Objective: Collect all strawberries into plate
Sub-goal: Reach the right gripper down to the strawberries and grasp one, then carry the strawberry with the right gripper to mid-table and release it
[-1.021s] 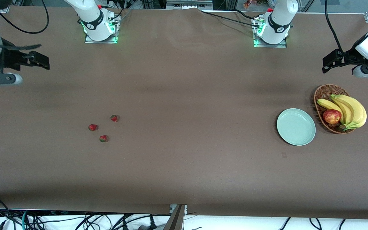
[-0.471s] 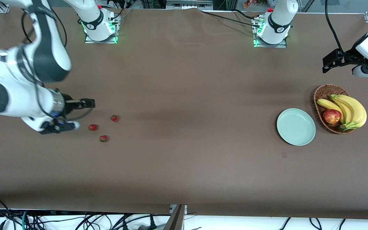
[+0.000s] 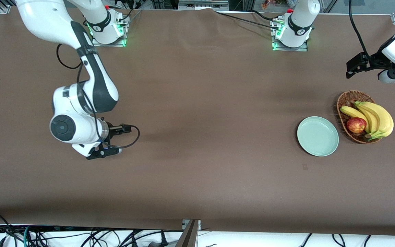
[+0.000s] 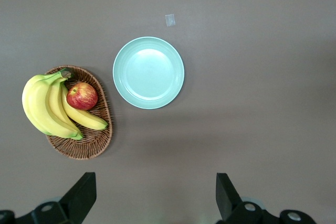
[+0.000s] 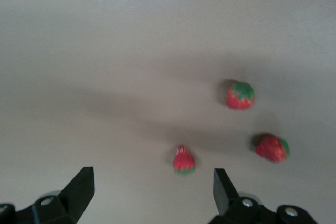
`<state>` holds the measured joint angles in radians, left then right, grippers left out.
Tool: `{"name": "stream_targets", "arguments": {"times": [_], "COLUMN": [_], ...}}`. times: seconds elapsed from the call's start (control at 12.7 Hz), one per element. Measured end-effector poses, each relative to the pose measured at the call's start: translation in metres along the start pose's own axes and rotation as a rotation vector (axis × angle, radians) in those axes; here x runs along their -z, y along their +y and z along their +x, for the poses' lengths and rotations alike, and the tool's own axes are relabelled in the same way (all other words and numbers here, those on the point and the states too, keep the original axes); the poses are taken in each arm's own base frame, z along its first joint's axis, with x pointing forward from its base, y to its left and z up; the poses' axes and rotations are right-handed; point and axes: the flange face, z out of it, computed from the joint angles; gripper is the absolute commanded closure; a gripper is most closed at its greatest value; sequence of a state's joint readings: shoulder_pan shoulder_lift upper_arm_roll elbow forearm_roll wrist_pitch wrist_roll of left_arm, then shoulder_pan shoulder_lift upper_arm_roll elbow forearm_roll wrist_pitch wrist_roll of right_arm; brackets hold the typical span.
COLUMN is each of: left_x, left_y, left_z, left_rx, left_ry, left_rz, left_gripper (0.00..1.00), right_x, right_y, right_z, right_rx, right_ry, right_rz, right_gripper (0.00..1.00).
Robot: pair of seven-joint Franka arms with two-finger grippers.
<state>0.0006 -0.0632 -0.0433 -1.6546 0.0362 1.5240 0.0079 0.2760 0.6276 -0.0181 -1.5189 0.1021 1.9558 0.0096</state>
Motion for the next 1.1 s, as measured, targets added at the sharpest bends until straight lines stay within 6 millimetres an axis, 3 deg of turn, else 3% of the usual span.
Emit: {"name": "stream_targets", "arguments": {"times": [0.24, 0.71, 0.86, 1.1], "left_x": [0.000, 0.000, 0.000, 0.000], "left_y": [0.000, 0.000, 0.000, 0.000], "left_z": [0.000, 0.000, 0.000, 0.000], "left_rx": [0.000, 0.000, 0.000, 0.000], "left_ry": [0.000, 0.000, 0.000, 0.000], "left_rz": [0.000, 0.000, 0.000, 0.000], "left_gripper": [0.00, 0.00, 0.00, 0.00], "right_x": [-0.054, -0.102, -0.110, -0.110], "right_y": [0.013, 0.023, 0.024, 0.024], "right_z": [-0.008, -0.030, -0.034, -0.036], "right_rx": [0.029, 0.029, 0.030, 0.048], "right_ry": [0.015, 0.000, -0.011, -0.013], "right_rz": [-0.010, -0.018, -0.019, -0.019], "right_gripper": [0.00, 0.01, 0.36, 0.74]}}
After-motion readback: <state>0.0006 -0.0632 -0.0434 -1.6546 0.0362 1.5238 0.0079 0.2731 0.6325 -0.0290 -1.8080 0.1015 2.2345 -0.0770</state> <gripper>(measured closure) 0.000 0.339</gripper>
